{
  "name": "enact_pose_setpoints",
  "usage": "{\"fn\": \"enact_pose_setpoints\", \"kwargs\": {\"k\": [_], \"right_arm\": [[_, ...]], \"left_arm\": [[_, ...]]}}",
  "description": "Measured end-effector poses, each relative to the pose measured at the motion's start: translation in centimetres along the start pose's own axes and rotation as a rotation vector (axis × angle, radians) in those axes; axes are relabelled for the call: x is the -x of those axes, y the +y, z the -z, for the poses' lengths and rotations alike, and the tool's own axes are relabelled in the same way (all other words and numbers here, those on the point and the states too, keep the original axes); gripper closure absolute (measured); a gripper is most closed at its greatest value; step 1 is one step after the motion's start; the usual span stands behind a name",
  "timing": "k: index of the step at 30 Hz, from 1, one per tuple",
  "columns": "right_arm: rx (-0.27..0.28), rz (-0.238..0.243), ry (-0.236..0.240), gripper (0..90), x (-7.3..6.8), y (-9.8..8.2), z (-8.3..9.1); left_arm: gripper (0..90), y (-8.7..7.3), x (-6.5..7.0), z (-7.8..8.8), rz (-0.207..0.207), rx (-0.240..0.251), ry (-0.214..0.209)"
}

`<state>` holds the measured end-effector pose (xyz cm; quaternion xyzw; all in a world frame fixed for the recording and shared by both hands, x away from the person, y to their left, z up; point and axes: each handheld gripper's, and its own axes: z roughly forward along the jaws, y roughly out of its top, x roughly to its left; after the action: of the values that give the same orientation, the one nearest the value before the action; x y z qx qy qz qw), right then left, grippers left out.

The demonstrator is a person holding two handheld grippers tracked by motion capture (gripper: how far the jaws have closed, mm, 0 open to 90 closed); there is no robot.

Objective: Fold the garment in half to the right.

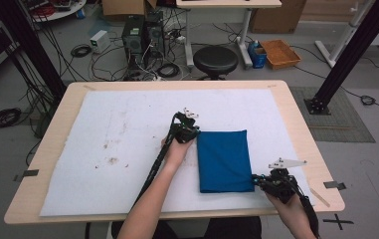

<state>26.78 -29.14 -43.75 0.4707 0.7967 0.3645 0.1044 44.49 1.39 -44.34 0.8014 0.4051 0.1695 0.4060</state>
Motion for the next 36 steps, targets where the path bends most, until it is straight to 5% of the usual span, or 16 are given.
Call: {"fn": "enact_pose_setpoints", "kwargs": {"k": [8, 11, 15, 21, 25, 34, 36], "right_arm": [[0.029, -0.01, -0.004, 80.4, 0.3, 0.1, 0.4], [0.074, -0.016, -0.008, 75.9, 0.6, 0.8, 1.0], [0.132, -0.014, -0.014, 69.1, 1.2, 2.2, 1.6], [0.214, -0.009, 0.018, 53.9, 1.8, 4.7, 1.6], [0.234, 0.0, 0.043, 47.4, 2.2, 6.4, 1.1], [0.287, 0.008, 0.103, 40.7, 2.5, 10.3, -0.2], [0.307, 0.017, 0.099, 39.1, 2.3, 10.9, -0.1]], "left_arm": [[65.8, 0.0, -0.2, 0.3, 0.031, 0.019, -0.04], [50.3, 0.3, -0.5, 1.7, 0.034, 0.056, -0.063], [42.2, 0.1, -0.8, 4.6, -0.014, 0.122, -0.095], [42.4, -1.4, -1.8, 9.8, -0.101, 0.169, -0.083], [42.4, -3.1, -3.1, 13.1, -0.103, 0.222, -0.077], [38.3, -6.3, -6.3, 17.6, -0.148, 0.316, 0.02], [36.8, -6.9, -6.7, 18.2, -0.151, 0.351, 0.004]]}}
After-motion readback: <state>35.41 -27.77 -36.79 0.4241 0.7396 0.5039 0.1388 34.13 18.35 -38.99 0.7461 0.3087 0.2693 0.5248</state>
